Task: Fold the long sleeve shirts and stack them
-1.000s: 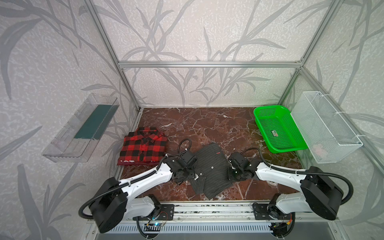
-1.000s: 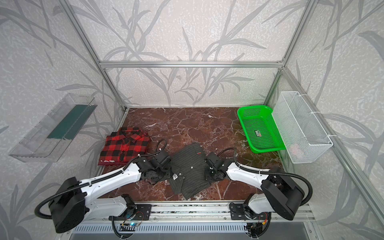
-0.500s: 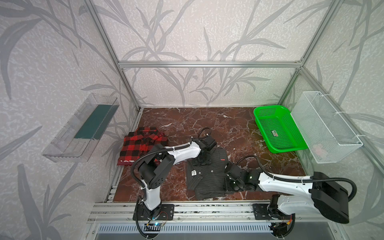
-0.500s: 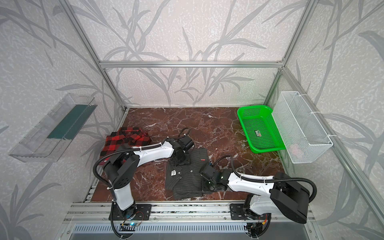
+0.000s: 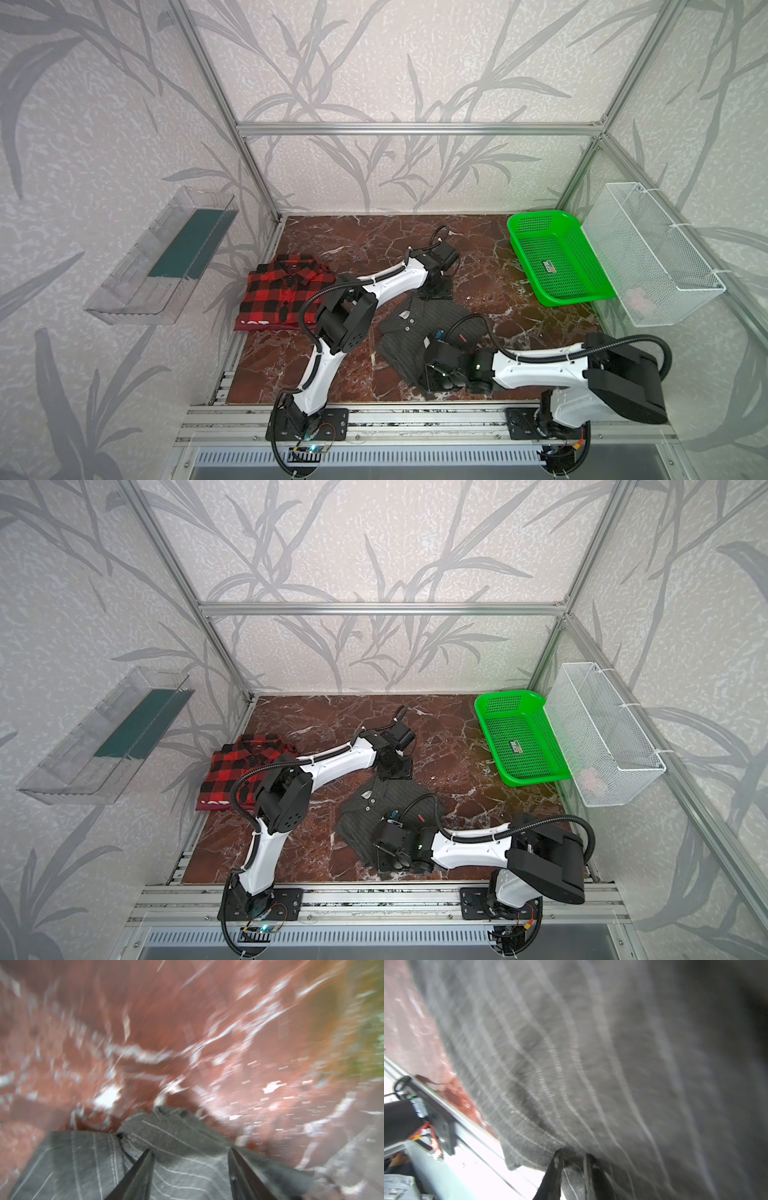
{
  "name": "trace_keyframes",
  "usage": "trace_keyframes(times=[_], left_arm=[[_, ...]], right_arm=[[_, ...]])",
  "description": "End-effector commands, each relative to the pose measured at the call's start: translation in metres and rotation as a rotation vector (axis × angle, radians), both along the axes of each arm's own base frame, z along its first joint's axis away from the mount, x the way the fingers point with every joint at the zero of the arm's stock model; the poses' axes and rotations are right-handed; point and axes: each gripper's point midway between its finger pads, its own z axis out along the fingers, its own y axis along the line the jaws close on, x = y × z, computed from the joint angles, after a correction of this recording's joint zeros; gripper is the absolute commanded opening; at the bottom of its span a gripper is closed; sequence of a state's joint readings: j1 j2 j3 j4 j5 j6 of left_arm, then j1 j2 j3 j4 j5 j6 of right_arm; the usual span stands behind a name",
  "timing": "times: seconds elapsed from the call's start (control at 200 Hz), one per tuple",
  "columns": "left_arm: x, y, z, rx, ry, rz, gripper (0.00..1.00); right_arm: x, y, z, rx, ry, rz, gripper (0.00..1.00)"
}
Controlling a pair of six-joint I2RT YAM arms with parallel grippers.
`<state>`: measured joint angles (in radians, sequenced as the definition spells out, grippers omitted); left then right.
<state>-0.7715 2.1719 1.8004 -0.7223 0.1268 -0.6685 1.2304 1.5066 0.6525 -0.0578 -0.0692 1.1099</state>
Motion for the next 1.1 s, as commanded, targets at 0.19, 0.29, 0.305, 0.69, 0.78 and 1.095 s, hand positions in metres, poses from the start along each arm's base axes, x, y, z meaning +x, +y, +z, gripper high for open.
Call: trace_keyframes(times=[0.19,0.29,0.305,0.69,0.78,1.095], left_arm=[[-0.001,0.091,0.1,0.012,-0.129,0.151,0.63],[-0.029,0.132,0.096,0.013,-0.082,0.25,0.64],[-0.034,0.137,0.095,0.014,-0.076,0.261,0.64],[-0.157,0.204,0.037,-0.105,0.003,0.426,0.41],[-0.18,0.207,0.019,-0.145,0.024,0.44,0.4],[-0.215,0.213,-0.027,-0.183,0.089,0.469,0.26]], right_arm=[[0.007,0.036,0.05,0.095,-0.113,0.117,0.38],[0.016,0.019,0.074,0.061,-0.219,0.133,0.46],[0.018,0.016,0.077,0.055,-0.238,0.131,0.47],[0.029,0.029,0.078,-0.024,-0.227,0.298,0.55],[0.03,0.032,0.064,-0.081,-0.209,0.323,0.55],[0.033,0.045,0.033,-0.151,-0.184,0.341,0.52]])
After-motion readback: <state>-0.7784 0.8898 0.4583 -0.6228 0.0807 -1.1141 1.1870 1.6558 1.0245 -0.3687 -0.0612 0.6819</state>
